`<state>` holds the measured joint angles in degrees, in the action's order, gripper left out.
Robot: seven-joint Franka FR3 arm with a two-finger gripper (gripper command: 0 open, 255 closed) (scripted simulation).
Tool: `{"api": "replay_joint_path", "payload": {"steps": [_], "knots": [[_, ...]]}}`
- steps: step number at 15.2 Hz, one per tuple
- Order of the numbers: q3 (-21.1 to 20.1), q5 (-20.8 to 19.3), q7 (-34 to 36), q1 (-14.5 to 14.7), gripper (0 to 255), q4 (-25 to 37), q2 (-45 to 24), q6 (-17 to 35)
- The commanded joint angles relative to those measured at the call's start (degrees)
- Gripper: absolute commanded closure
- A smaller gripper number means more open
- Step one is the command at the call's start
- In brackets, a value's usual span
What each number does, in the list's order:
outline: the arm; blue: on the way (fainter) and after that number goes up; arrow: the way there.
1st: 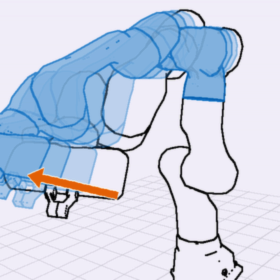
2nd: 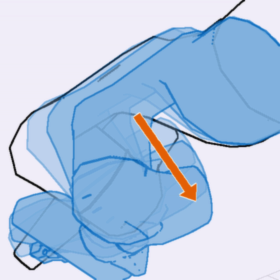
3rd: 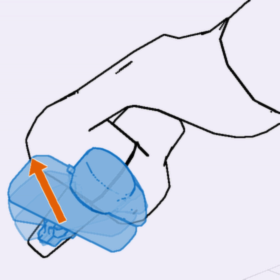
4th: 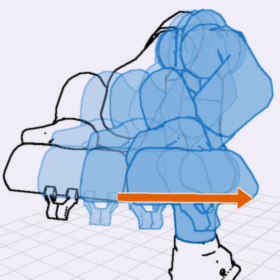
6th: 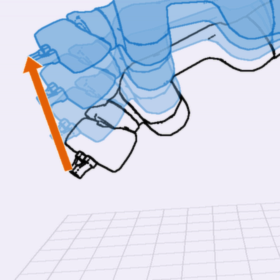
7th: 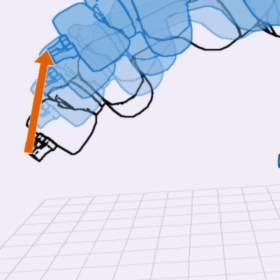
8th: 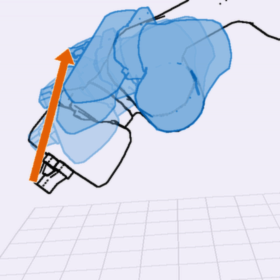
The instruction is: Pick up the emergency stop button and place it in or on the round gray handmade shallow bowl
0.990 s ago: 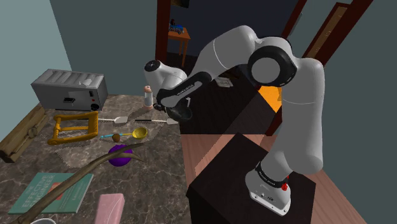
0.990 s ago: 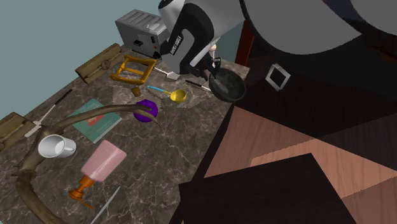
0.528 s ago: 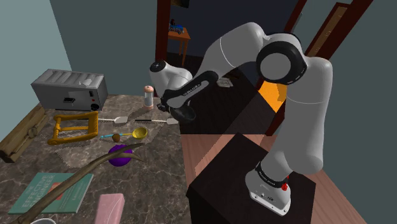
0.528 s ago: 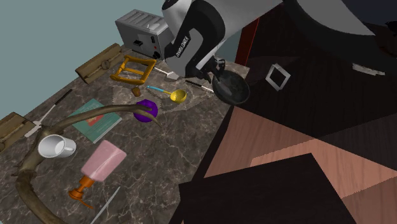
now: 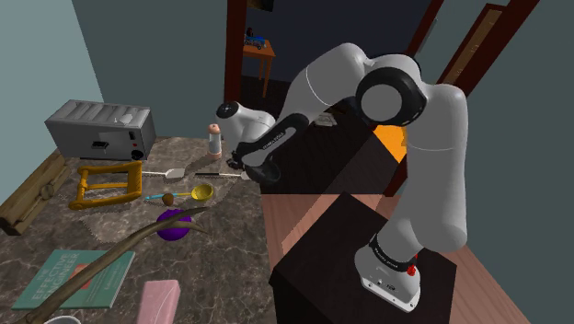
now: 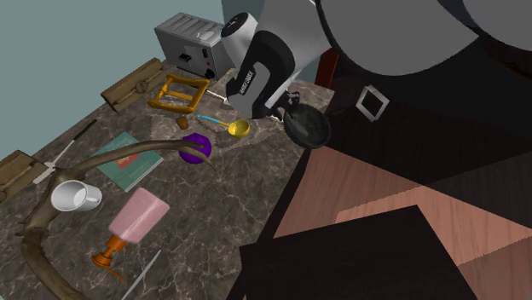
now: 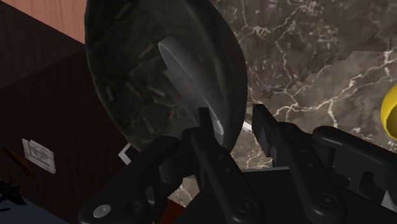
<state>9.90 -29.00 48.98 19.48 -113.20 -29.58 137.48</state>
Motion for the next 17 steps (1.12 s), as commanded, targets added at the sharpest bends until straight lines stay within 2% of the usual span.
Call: {"api": "replay_joint_path", "payload": {"steps": [1,5,13,14,17], "knots": [[0.1,-0.2,0.4,-0.1,255,0.2,-1.1,0.9],[0.3,-0.6,1.4,-0.1,255,0.7,-3.5,2.7],[0.3,-0.6,1.4,-0.1,255,0.7,-3.5,2.7],[0.3,-0.6,1.4,0.0,0,0.7,-3.5,2.7],[0.3,-0.6,1.4,0.0,0,0.6,-3.5,2.7]]}}
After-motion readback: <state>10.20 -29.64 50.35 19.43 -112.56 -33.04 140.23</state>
